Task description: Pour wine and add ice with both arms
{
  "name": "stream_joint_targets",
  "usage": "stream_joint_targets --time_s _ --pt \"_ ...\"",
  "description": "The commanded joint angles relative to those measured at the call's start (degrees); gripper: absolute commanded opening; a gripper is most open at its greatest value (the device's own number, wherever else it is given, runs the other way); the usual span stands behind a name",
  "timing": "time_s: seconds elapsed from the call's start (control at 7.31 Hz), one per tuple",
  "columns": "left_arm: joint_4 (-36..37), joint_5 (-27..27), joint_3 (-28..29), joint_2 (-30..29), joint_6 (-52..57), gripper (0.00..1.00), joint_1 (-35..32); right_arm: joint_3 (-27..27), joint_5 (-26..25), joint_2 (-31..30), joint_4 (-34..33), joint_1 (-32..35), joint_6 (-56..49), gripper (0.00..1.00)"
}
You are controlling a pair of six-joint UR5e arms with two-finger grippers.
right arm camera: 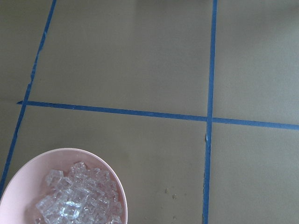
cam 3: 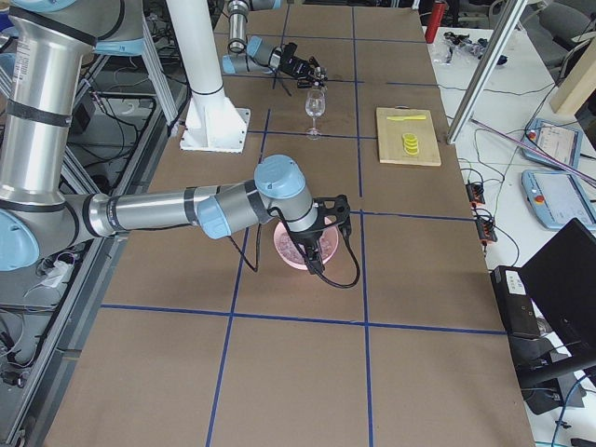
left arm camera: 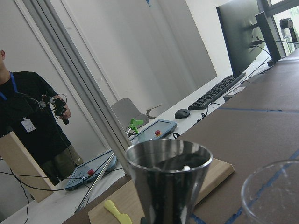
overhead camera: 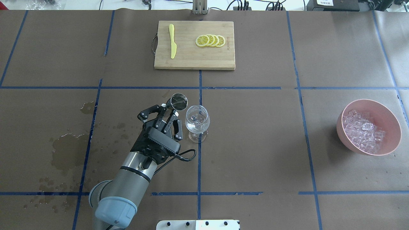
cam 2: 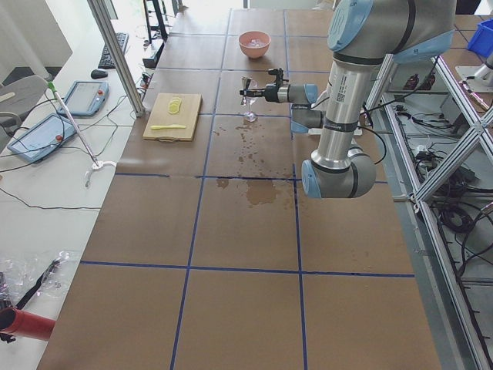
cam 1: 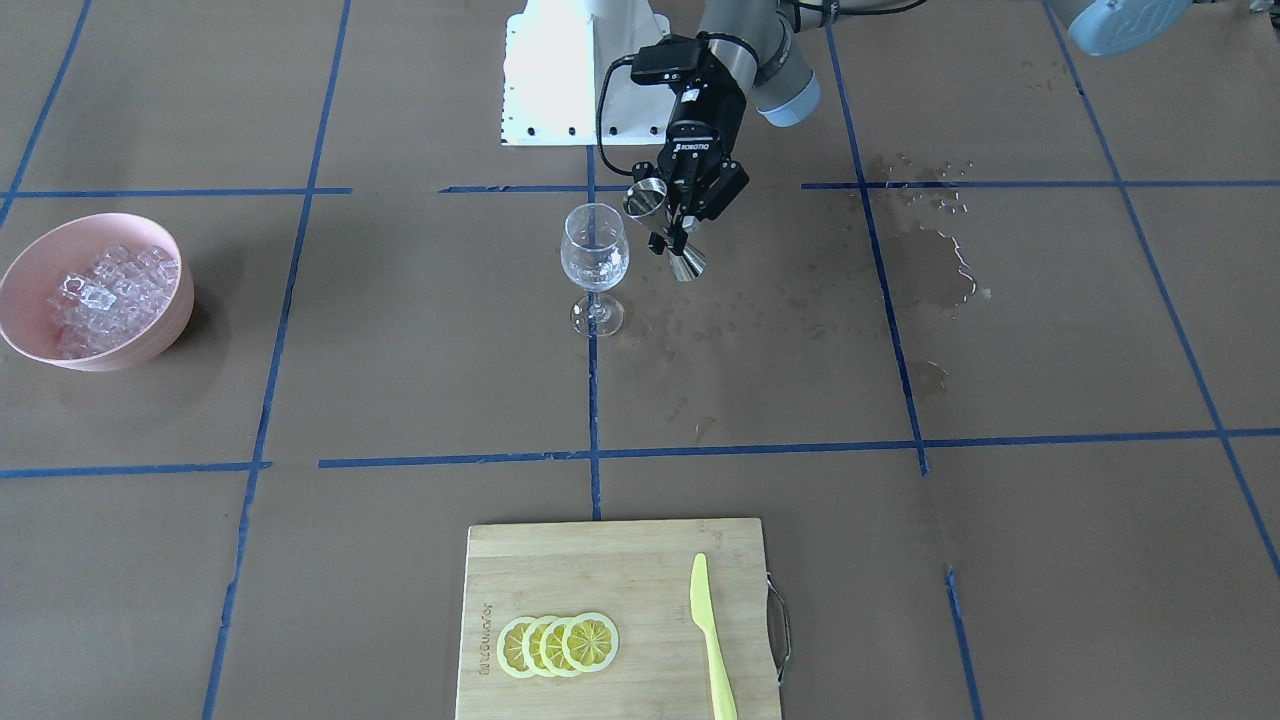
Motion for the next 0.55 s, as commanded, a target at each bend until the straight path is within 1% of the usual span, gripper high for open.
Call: stream_joint_targets --time_s 0.0,0.27,0.41 --pt "3.32 0.1 -0.06 -2.68 8.52 0.0 0.13 0.0 0.0 -0.35 0.0 0.0 -0.01 1.0" --pt "3.15 0.19 -0.41 -2.6 15.91 0.0 0.13 0.0 0.0 -0.53 -0.09 0.0 -0.01 1.0" --pt "3.06 0.28 -0.94 -2.25 17.87 0.0 0.05 0.0 0.09 -0.53 -0.09 0.0 -0.01 1.0"
